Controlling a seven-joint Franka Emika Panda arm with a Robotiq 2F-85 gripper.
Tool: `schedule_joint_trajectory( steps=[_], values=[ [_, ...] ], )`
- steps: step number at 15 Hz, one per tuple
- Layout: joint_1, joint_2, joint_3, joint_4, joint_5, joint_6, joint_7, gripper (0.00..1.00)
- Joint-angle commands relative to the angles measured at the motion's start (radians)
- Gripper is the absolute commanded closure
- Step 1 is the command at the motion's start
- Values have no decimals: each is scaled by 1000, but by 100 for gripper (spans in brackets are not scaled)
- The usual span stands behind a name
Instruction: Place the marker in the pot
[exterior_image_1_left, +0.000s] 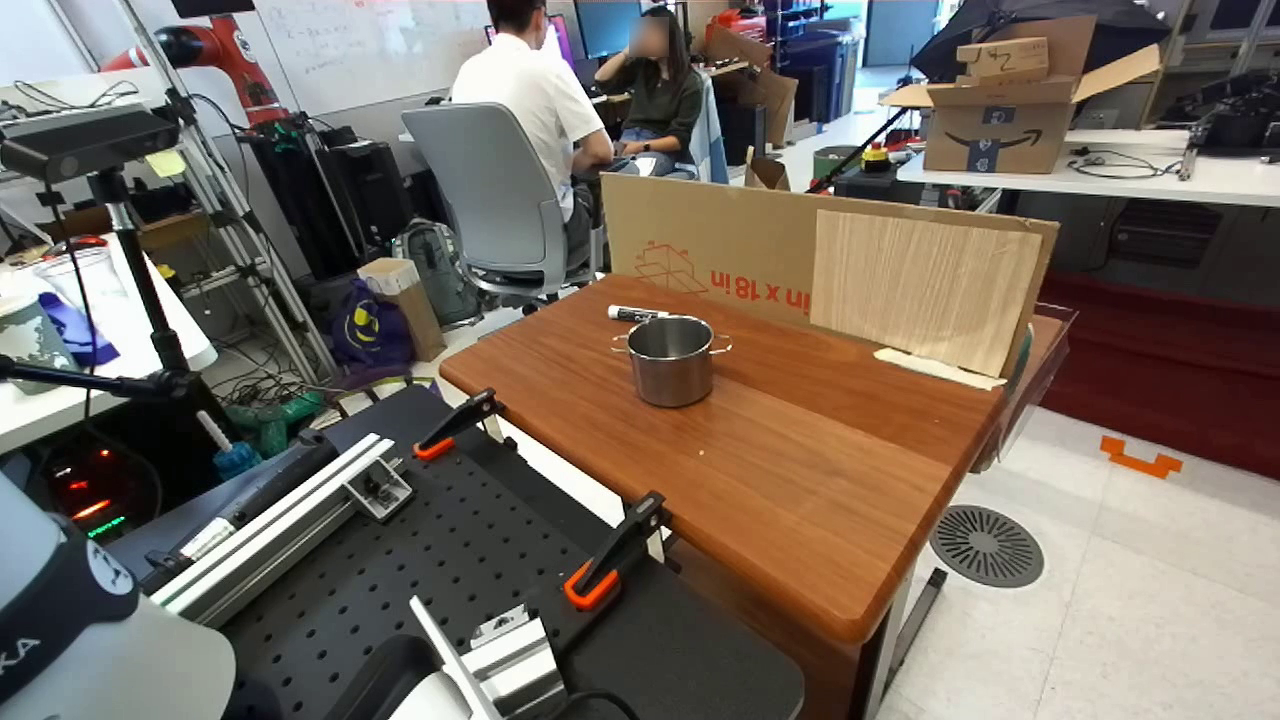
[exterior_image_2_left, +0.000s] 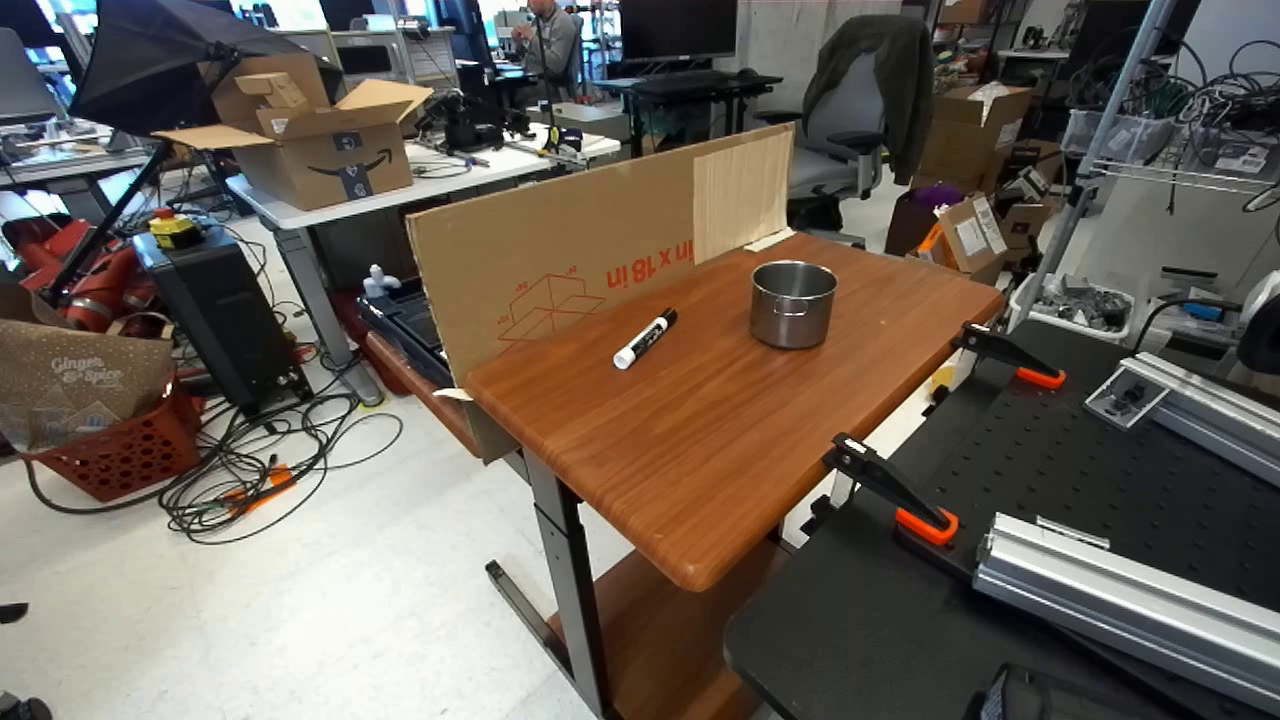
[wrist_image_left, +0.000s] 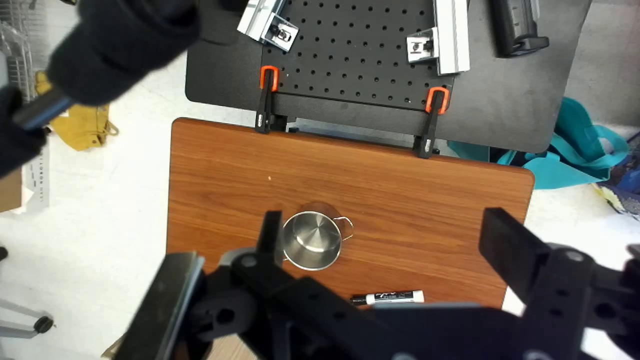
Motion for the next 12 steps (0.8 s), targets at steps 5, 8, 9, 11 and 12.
schedule_joint_trajectory(
  steps=[5, 8, 9, 11, 12],
  values=[
    [23, 31, -24, 8, 35, -5, 54, 0],
    [14, 64, -26, -13, 92, 47, 133, 0],
    [10, 84, -26, -16, 120, 71, 173, 0],
    [5, 122, -27, -28, 178, 152, 249, 0],
    [3, 141, -26, -32, 202, 197, 284, 0]
  ],
)
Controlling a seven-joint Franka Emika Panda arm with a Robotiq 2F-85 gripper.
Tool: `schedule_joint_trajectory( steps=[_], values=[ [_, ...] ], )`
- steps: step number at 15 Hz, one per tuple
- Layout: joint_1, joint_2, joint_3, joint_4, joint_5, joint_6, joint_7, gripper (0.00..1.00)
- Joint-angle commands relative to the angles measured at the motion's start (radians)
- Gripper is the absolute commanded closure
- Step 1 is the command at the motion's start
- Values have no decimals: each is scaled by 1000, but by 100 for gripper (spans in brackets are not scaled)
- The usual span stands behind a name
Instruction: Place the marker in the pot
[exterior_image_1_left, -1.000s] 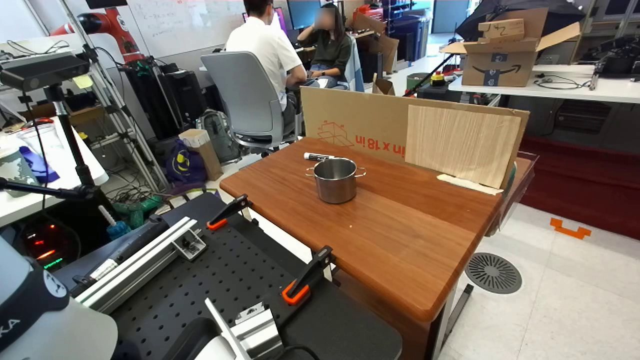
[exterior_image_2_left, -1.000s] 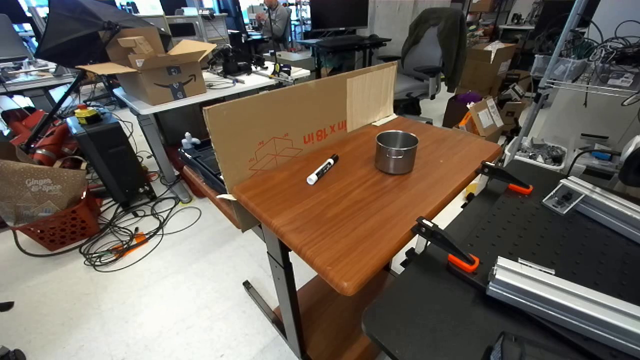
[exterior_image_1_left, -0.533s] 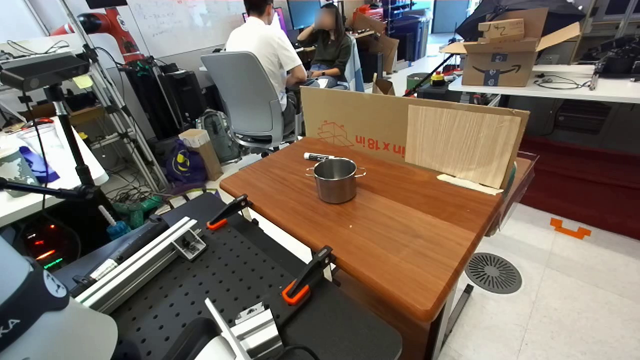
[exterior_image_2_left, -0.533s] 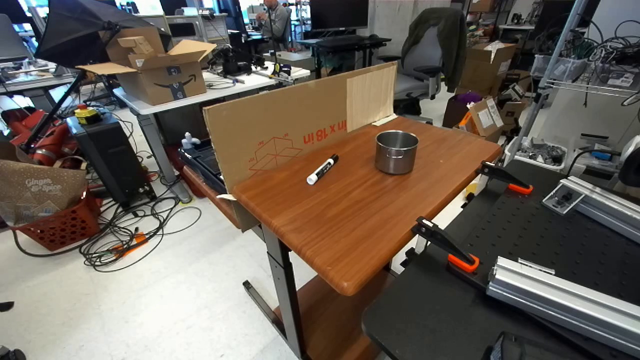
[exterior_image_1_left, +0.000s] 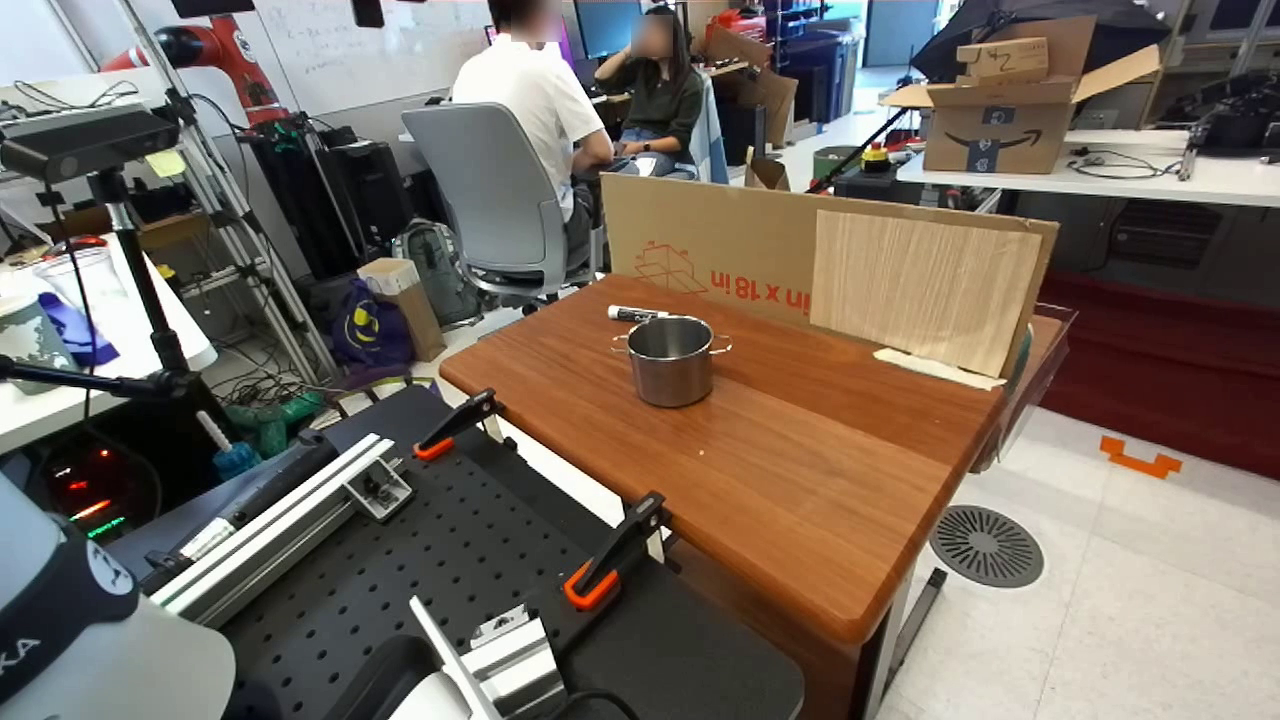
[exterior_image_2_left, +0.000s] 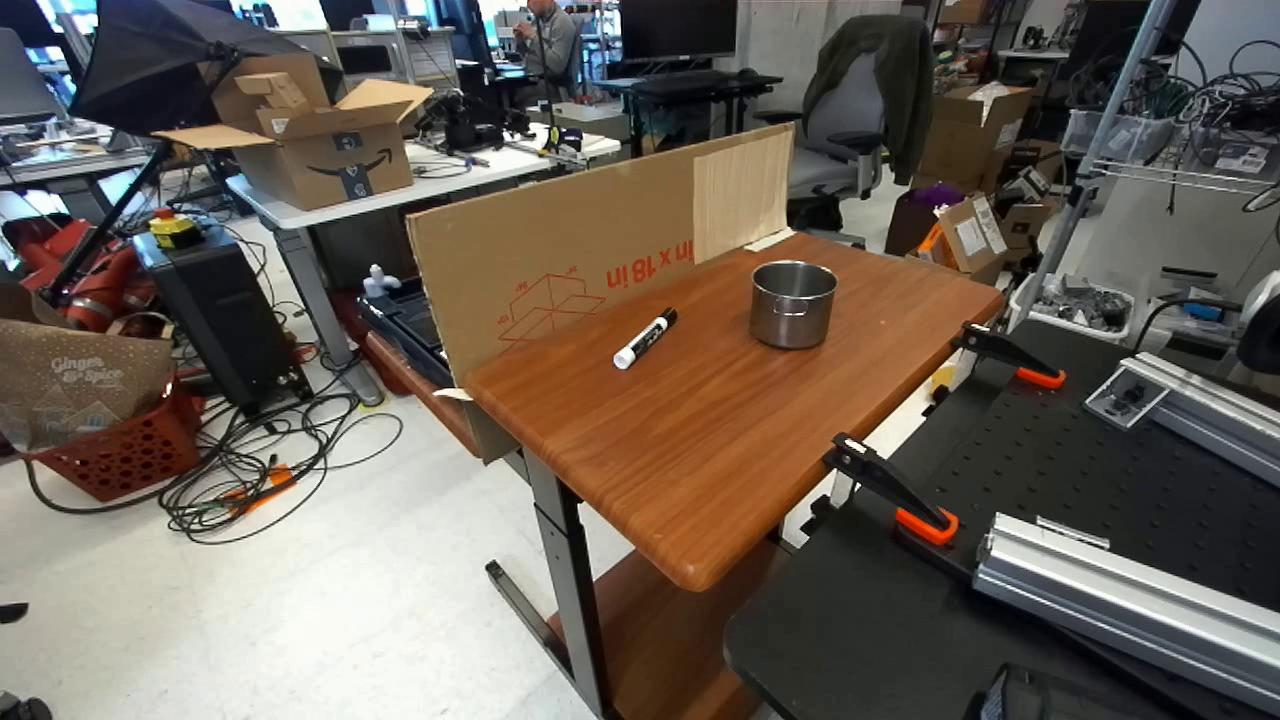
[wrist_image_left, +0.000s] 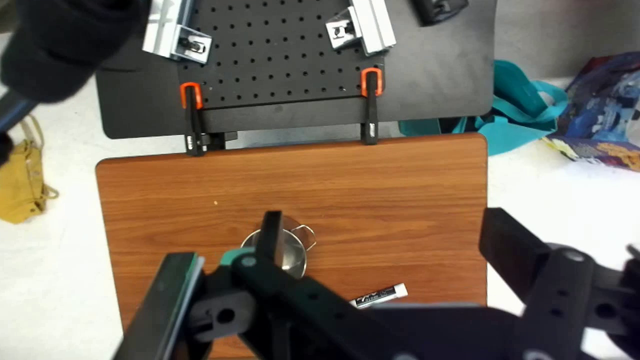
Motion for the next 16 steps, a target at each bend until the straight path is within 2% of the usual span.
schedule_joint_trajectory(
  steps=[1, 8, 13, 16],
  values=[
    [-1, 71, -13, -3, 91, 134, 135, 0],
    [-1, 256, -15, -5, 154, 507, 392, 0],
    [7, 406, -42, 1, 121, 762, 572, 0],
    [16, 475, -67, 1, 99, 877, 642, 0]
  ],
)
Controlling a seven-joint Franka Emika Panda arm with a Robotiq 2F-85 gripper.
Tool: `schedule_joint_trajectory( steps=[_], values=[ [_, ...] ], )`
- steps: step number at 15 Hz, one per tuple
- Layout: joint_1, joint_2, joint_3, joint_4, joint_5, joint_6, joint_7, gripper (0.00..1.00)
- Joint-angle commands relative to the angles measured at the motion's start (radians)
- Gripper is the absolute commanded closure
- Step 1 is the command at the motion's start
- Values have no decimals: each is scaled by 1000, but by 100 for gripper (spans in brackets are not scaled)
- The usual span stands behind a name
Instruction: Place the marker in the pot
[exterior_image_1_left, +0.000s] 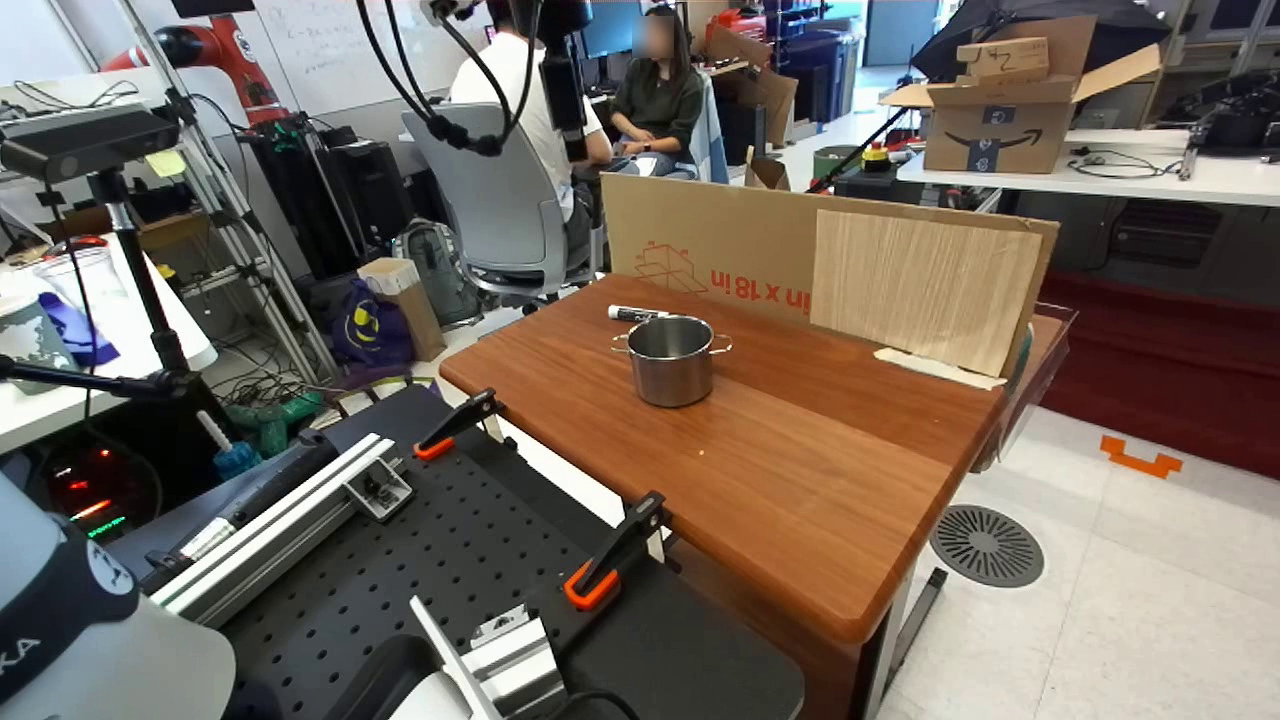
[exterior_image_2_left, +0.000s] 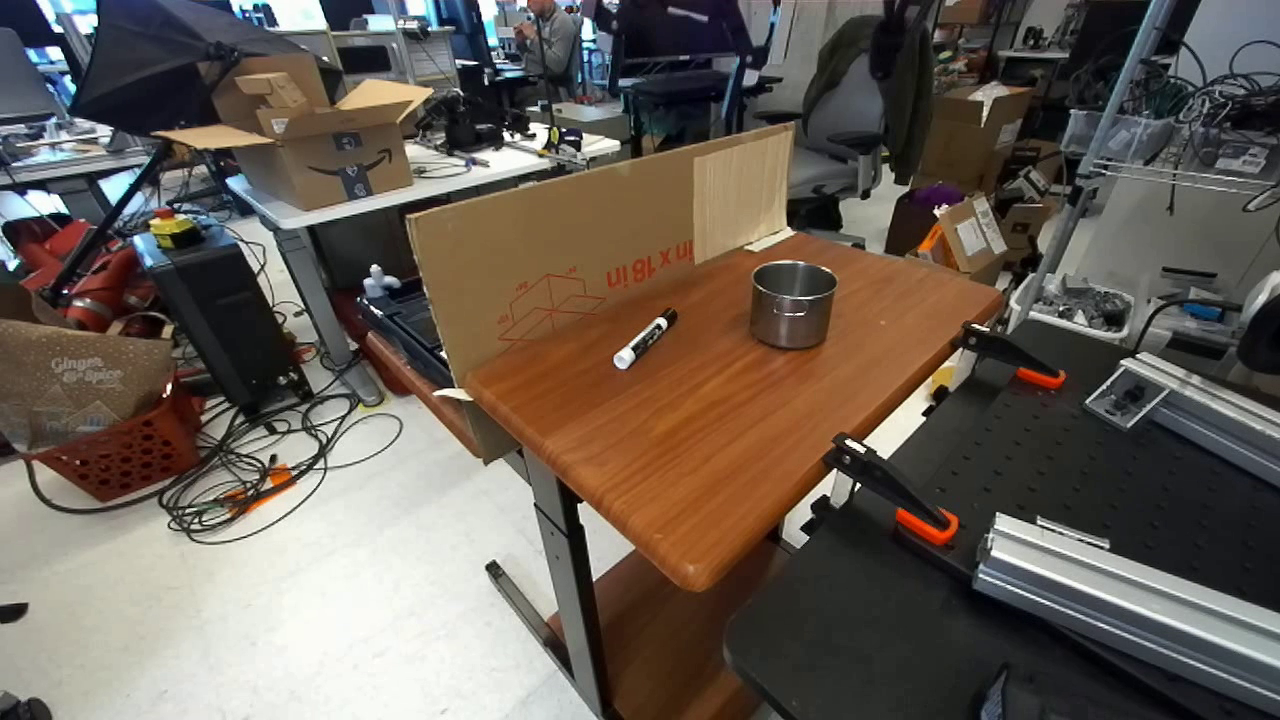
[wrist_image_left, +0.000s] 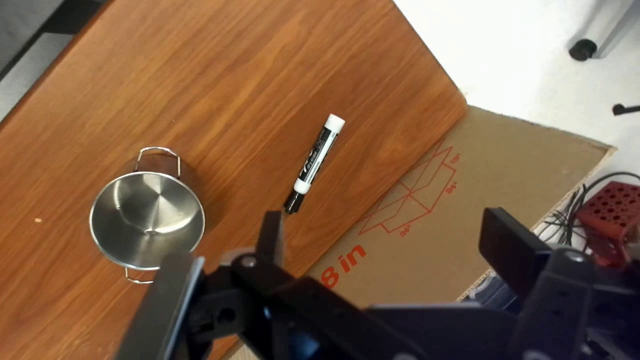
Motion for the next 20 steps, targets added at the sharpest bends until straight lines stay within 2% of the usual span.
schedule_joint_trajectory(
  steps=[1, 3, 9, 20],
  values=[
    [22, 78, -39, 15, -30, 123, 101, 0],
    [26, 124, -66, 23, -51, 165, 145, 0],
    [51, 270, -145, 95, -66, 193, 251, 0],
    [108, 500, -209, 213, -41, 228, 345, 0]
  ],
)
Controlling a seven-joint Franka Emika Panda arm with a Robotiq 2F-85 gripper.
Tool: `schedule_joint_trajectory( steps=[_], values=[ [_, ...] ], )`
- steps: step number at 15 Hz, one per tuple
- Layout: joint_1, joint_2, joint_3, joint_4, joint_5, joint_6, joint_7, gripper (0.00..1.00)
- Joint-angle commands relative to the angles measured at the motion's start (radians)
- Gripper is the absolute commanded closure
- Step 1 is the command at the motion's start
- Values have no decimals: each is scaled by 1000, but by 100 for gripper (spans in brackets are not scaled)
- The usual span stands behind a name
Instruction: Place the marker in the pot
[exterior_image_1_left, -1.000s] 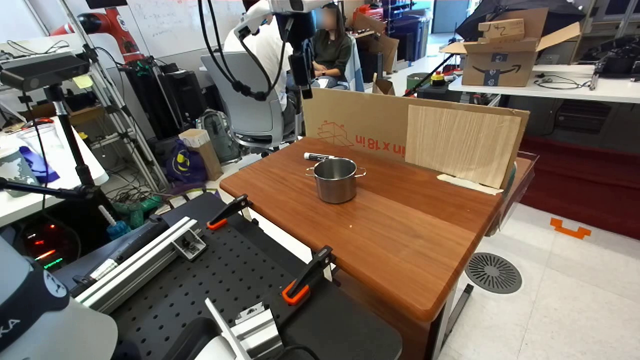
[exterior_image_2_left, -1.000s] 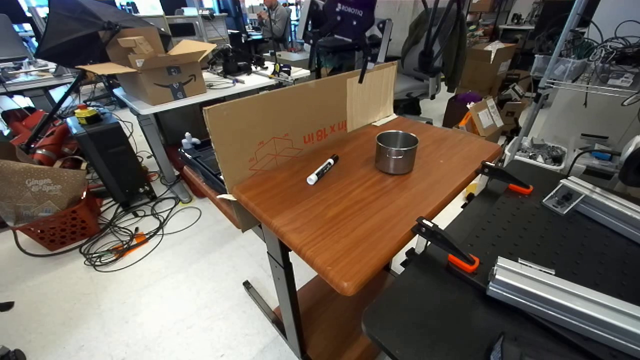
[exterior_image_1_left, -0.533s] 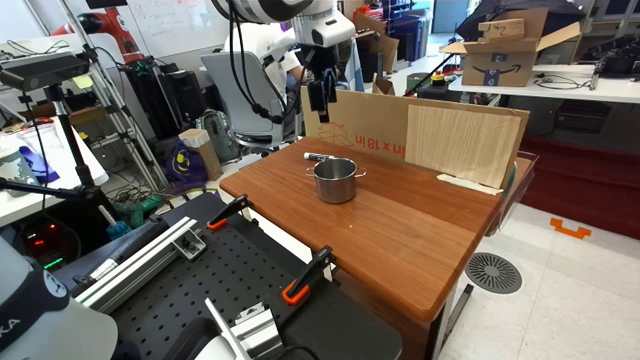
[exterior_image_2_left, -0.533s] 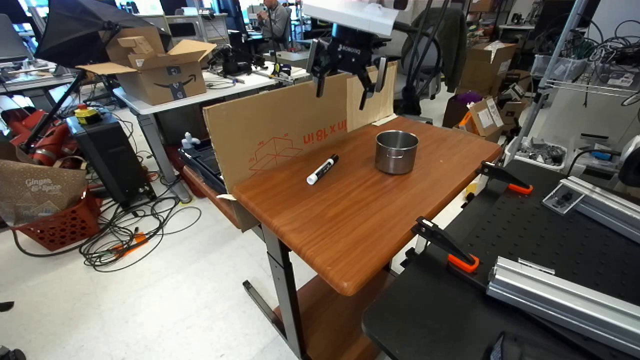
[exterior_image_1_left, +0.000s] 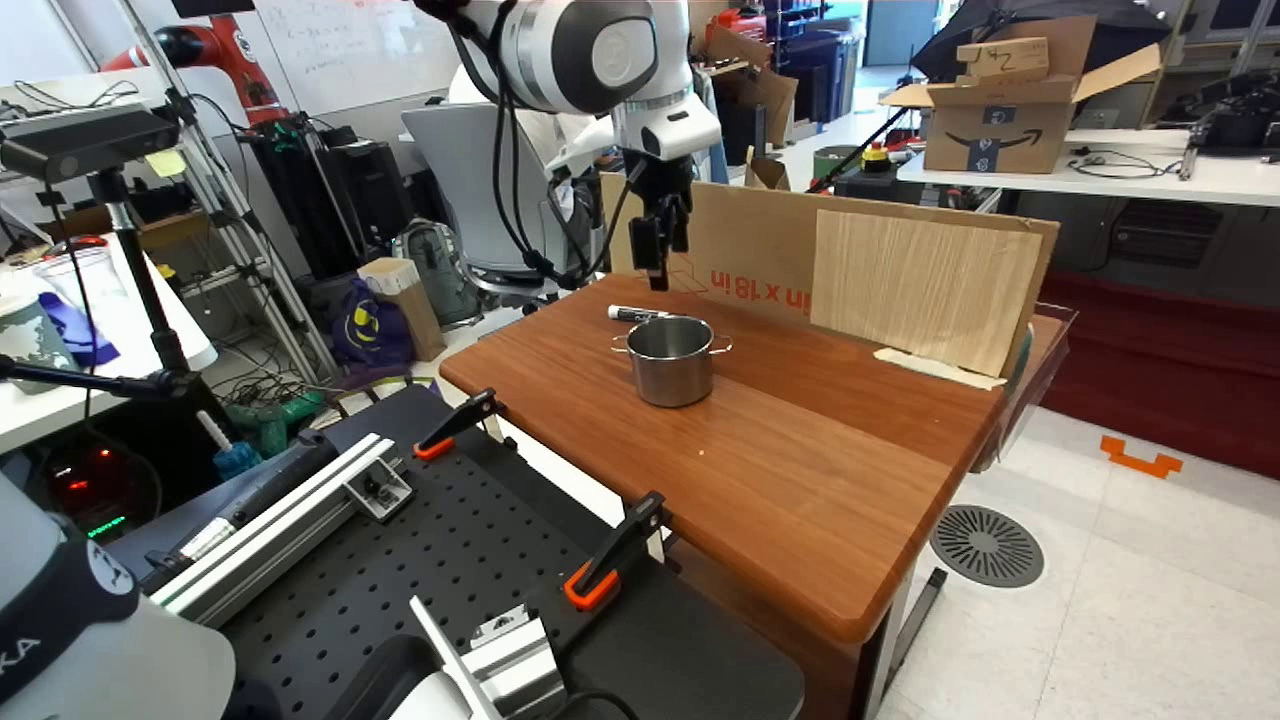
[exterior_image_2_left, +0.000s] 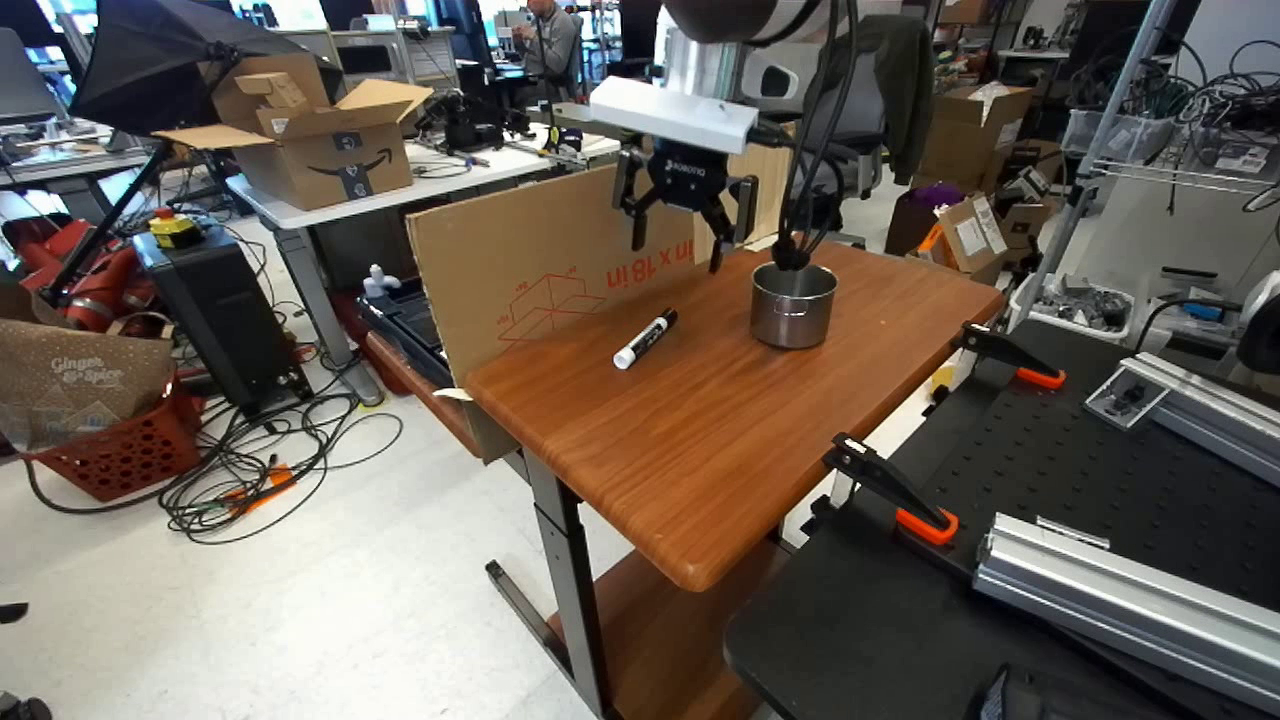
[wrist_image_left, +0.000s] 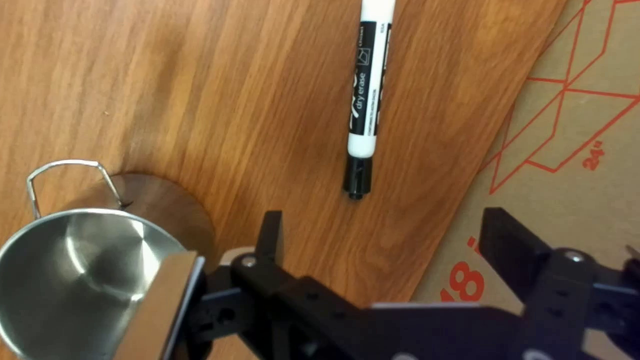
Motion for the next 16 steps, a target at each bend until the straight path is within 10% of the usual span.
schedule_joint_trajectory(
  steps=[1, 9, 10, 16],
  values=[
    [43, 68, -40, 47, -1, 24, 43, 0],
    [95, 164, -81, 106, -9, 5, 90, 0],
    [98, 171, -83, 112, -9, 2, 93, 23],
    [102, 195, -87, 140, -7, -14, 94, 66]
  ],
)
